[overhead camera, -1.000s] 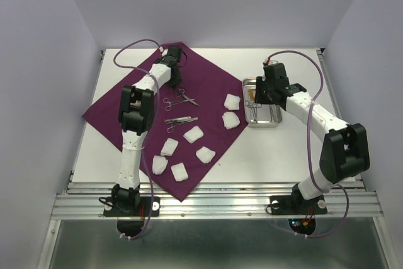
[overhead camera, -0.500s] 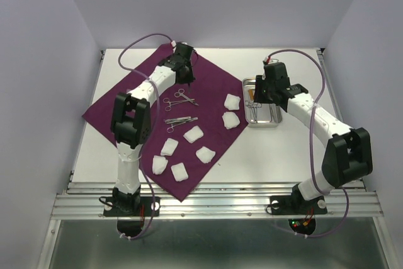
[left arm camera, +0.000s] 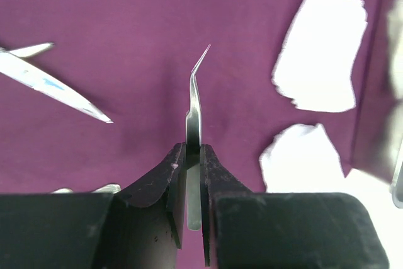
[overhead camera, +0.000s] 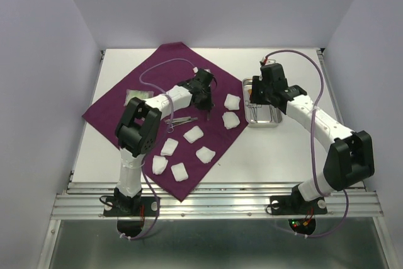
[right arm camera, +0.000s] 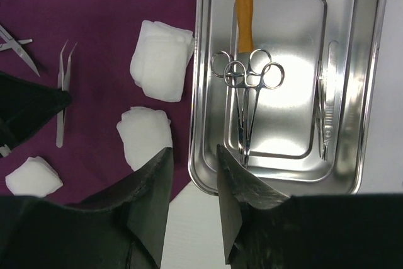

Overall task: Prepare the surgical pack
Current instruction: Place the medical item in the surgical kit.

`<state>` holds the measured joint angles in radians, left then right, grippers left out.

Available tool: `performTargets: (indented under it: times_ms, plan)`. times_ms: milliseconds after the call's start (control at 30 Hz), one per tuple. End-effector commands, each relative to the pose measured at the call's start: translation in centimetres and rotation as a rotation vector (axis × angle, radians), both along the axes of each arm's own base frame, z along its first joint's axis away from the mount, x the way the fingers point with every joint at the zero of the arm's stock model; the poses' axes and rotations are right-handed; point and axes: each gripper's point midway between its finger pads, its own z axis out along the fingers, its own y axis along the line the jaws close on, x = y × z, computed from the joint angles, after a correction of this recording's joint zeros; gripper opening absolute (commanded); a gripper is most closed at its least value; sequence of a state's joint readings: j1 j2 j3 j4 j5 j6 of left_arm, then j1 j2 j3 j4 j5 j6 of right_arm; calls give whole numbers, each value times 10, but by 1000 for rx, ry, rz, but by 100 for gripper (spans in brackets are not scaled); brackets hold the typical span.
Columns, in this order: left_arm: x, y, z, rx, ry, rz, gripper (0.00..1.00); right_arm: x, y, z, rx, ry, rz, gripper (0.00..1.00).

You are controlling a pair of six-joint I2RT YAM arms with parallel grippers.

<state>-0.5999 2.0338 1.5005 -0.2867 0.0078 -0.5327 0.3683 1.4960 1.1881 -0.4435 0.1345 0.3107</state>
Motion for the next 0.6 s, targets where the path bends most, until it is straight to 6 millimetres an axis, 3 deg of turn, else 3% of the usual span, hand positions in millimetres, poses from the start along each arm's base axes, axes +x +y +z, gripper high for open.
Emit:
performTargets:
  times_ms: [0,133,167,267,400,467,500,567]
  plan:
    - [4,-16,6,-58,-33,3,15,1,11,22,30,-47,2,40]
    - [2,-14,16,-65,-49,7,43,0,28,24,40,-51,25,44]
    - [3,-13,26,-71,-68,4,50,0,35,23,39,-46,31,45]
    - [5,-5,41,-48,-98,22,51,-1,50,16,36,-31,51,46]
    - [2,13,86,-45,-171,51,51,0,76,13,37,-25,75,46]
    - [4,33,97,-33,-189,93,50,1,86,8,43,-16,79,46]
    - [3,43,114,-46,-218,112,50,2,93,-2,37,4,88,46]
    - [2,74,131,-43,-239,170,50,3,117,-7,34,5,123,46]
